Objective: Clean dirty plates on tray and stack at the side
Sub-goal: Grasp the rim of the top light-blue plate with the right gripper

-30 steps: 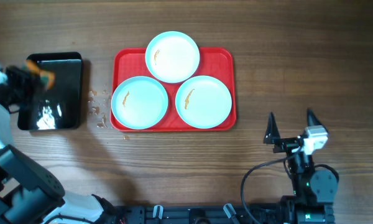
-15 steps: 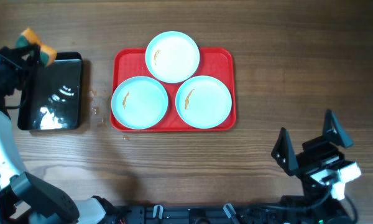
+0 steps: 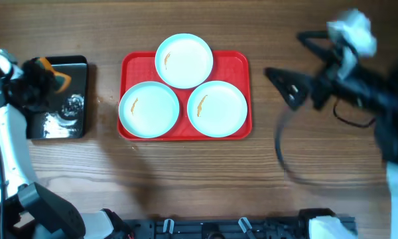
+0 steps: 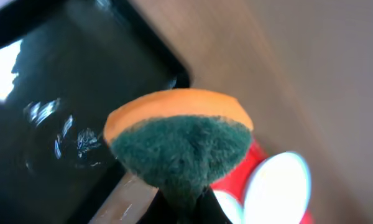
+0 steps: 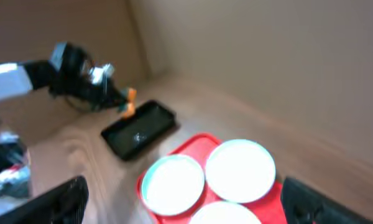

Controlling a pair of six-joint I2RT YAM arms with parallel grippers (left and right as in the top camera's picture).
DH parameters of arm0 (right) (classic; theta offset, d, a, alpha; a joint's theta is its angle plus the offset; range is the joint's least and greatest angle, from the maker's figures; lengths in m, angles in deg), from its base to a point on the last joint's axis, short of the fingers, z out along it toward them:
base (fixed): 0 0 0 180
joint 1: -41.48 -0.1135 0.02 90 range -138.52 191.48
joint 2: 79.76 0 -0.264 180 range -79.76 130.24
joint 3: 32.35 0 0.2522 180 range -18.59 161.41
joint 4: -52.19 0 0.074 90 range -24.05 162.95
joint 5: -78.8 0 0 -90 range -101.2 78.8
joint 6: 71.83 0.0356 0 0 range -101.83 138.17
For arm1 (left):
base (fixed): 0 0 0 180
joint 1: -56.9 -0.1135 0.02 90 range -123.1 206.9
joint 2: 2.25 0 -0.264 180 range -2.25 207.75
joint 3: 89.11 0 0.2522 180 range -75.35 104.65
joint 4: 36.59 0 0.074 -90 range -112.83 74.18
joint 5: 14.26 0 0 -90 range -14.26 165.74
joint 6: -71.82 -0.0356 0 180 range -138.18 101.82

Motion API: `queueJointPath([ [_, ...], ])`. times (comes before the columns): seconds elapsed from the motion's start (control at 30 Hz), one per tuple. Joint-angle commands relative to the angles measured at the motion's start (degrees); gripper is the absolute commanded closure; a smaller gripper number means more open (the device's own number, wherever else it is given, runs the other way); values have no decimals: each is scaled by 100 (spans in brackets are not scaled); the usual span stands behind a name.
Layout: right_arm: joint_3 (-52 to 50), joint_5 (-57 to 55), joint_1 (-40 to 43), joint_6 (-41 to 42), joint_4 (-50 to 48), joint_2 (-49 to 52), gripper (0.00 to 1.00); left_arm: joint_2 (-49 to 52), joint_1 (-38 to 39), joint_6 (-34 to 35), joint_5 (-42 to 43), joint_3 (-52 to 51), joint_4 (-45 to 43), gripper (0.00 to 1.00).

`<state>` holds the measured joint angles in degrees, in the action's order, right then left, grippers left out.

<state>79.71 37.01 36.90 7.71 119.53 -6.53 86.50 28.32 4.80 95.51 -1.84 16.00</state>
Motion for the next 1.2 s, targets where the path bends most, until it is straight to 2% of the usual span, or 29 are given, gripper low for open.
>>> queueJointPath([
  [0.0, 1543, -737, -935, -796, 892, 1421, 0, -26, 433, -354, -1102, 461, 389, 96],
  [0.07, 1792, -662, -1274, -527, 822, 1969, 0, -26, 553, -352, -1113, 485, 385, 96],
  [0.23, 1784, -498, -1705, 1185, 295, 3053, 0, -33, 588, -328, -997, 483, 240, 96],
  [0.3, 1784, -472, -1827, 1878, 155, 3508, 0, -37, 588, -330, -544, 483, 249, 96],
  [0.33, 1784, -479, -1910, 2000, 39, 3744, 4, -37, 588, -330, -173, 483, 262, 96],
  [0.4, 1784, -568, -2090, 1943, -101, 4146, 32, -37, 595, -330, 640, 483, 269, 96],
  [0.47, 1784, -855, -2288, 1969, -173, 4564, 48, -37, 654, -332, 1147, 483, 284, 96],
  [0.6, 1784, -1840, -2625, 2264, -208, 5171, 59, -31, 896, -332, 931, 481, 343, 96],
  [0.67, 1784, -2457, -2787, 2428, -216, 5418, 60, -28, 1049, -332, 741, 481, 479, 96],
  [0.8, 1784, -2927, -2999, 2581, -205, 5737, 69, -15, 1342, -330, 623, 411, 573, 96],
  [0.97, 1652, -3215, -3110, 2782, -166, 5958, 68, 125, 1891, -330, -20, 396, 767, 96],
  [1.17, 1541, -3495, -3110, 2715, -15, 6008, 69, 492, 2337, -330, -151, 393, 798, 96],
])
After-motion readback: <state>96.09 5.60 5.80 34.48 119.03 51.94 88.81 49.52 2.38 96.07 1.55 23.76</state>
